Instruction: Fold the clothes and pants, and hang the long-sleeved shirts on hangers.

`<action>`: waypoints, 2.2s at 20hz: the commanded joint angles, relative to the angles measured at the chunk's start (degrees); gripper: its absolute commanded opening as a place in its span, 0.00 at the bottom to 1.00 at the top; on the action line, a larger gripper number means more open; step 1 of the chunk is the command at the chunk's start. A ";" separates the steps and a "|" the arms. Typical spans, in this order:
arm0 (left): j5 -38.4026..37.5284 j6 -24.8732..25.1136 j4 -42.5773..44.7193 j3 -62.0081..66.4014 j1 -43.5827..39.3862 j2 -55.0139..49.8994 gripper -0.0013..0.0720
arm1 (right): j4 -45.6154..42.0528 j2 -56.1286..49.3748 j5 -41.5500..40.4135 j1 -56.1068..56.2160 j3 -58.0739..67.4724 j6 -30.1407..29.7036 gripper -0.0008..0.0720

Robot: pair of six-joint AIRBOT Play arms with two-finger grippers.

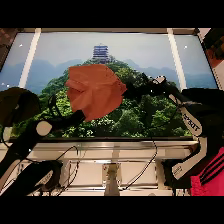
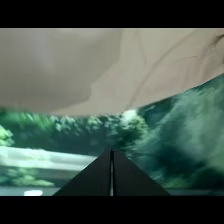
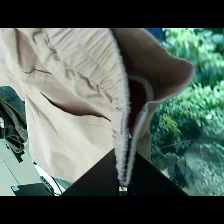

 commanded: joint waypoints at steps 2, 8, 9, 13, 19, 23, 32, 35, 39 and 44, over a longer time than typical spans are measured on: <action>12.83 -13.49 -3.89 -8.81 -3.54 3.74 0.73 | 0.13 0.00 -0.07 0.04 -0.02 -0.22 0.08; 23.52 -17.16 -6.78 -9.60 -3.65 -4.15 0.77 | 0.13 0.00 0.37 0.04 -0.02 -0.26 0.29; 24.20 -18.25 -6.78 -9.60 -3.65 -5.86 0.77 | 0.11 0.00 0.37 0.04 -0.02 -0.26 0.29; 24.90 -20.52 -6.75 -9.57 -3.65 -9.62 0.76 | 0.09 0.00 0.50 0.04 0.00 -0.24 0.29; 27.61 -23.93 -6.78 -9.55 -3.65 -12.87 0.76 | 0.09 0.02 0.57 0.07 -0.02 -0.26 0.29; 30.18 -25.62 -6.75 -9.53 -3.65 -13.75 0.30 | 0.07 0.00 0.55 0.07 -0.02 -0.26 0.28; 46.73 -25.51 0.26 -1.49 -2.99 -13.88 0.03 | 5.25 2.10 -1.97 0.00 0.50 -3.43 0.04; 47.06 -25.53 5.99 8.72 -0.39 -16.68 0.03 | 8.13 4.24 -10.14 0.00 5.09 -4.98 0.04; 47.06 -25.53 14.67 26.86 0.57 -24.55 0.03 | 6.75 5.57 -15.10 -0.24 17.86 -5.38 0.04; 46.14 -25.31 24.20 49.29 0.85 -33.27 0.03 | -3.50 5.57 -16.96 -0.24 32.96 -5.35 0.04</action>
